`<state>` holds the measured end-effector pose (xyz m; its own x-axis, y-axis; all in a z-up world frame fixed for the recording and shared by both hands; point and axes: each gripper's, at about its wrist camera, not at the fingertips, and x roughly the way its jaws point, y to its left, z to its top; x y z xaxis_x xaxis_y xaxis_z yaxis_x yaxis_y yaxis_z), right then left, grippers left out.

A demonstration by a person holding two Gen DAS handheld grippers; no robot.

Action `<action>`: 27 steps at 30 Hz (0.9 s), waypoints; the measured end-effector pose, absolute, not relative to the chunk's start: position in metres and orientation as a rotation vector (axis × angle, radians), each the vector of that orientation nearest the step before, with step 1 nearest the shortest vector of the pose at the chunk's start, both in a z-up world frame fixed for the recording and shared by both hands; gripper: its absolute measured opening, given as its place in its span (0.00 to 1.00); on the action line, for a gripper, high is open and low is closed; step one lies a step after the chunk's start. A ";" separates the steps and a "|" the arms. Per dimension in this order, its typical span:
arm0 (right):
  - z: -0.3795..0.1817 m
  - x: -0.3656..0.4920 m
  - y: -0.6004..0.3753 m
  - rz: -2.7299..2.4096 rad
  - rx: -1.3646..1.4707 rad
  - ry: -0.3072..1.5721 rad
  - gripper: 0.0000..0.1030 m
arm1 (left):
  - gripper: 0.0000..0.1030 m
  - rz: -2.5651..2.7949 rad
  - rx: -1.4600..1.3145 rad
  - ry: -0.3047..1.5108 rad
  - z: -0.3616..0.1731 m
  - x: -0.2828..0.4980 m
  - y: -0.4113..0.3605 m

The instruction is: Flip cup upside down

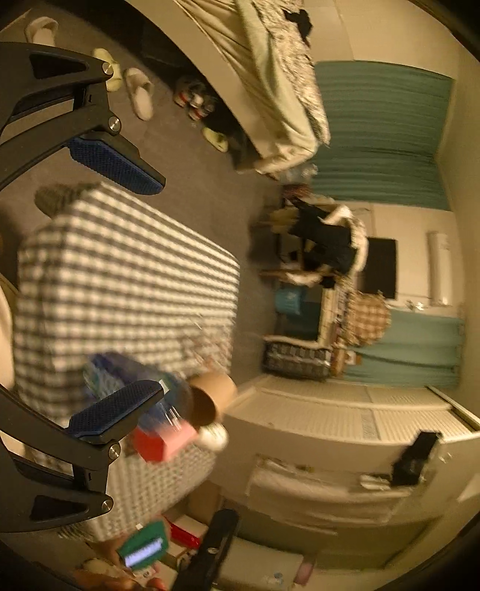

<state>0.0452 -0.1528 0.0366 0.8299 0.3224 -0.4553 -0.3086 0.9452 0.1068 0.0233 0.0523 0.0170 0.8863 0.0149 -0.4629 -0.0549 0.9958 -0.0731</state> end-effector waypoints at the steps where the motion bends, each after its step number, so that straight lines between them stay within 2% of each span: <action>1: 0.042 0.036 -0.162 0.309 0.036 0.467 0.85 | 1.00 0.023 -0.081 0.456 0.022 0.020 0.046; 9: 0.046 -0.019 -0.210 0.155 0.070 0.367 0.88 | 1.00 -0.048 -0.054 0.377 0.030 -0.003 0.006; 19: -0.005 -0.036 -0.220 0.118 0.094 0.420 0.88 | 1.00 -0.051 -0.037 0.399 0.010 -0.019 -0.001; 27: -0.021 -0.036 -0.218 0.095 0.074 0.436 0.88 | 1.00 -0.030 -0.037 0.425 -0.001 -0.020 0.000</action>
<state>-0.0364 -0.2181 -0.0207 0.9021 0.1072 -0.4180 -0.0756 0.9929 0.0914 -0.0199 -0.0003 -0.0008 0.9108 -0.0367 -0.4112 0.0213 0.9989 -0.0420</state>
